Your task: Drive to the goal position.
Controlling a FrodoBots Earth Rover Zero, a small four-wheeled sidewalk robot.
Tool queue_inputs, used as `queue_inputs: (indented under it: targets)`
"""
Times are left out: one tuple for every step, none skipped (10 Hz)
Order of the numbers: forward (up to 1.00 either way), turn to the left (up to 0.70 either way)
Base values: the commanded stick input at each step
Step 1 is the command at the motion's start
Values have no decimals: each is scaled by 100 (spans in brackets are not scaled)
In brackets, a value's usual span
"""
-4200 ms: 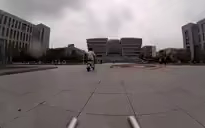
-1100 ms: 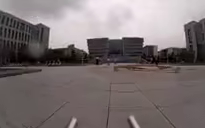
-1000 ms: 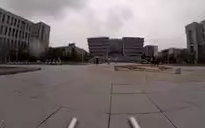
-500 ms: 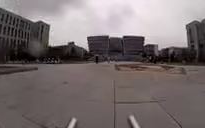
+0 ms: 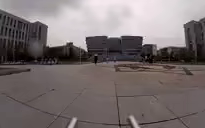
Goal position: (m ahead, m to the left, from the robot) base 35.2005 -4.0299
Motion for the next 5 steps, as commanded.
queue_inputs:
  targets:
    - [100, 0]
    - [100, 0]
    - [100, 0]
    - [100, 0]
    - [100, 0]
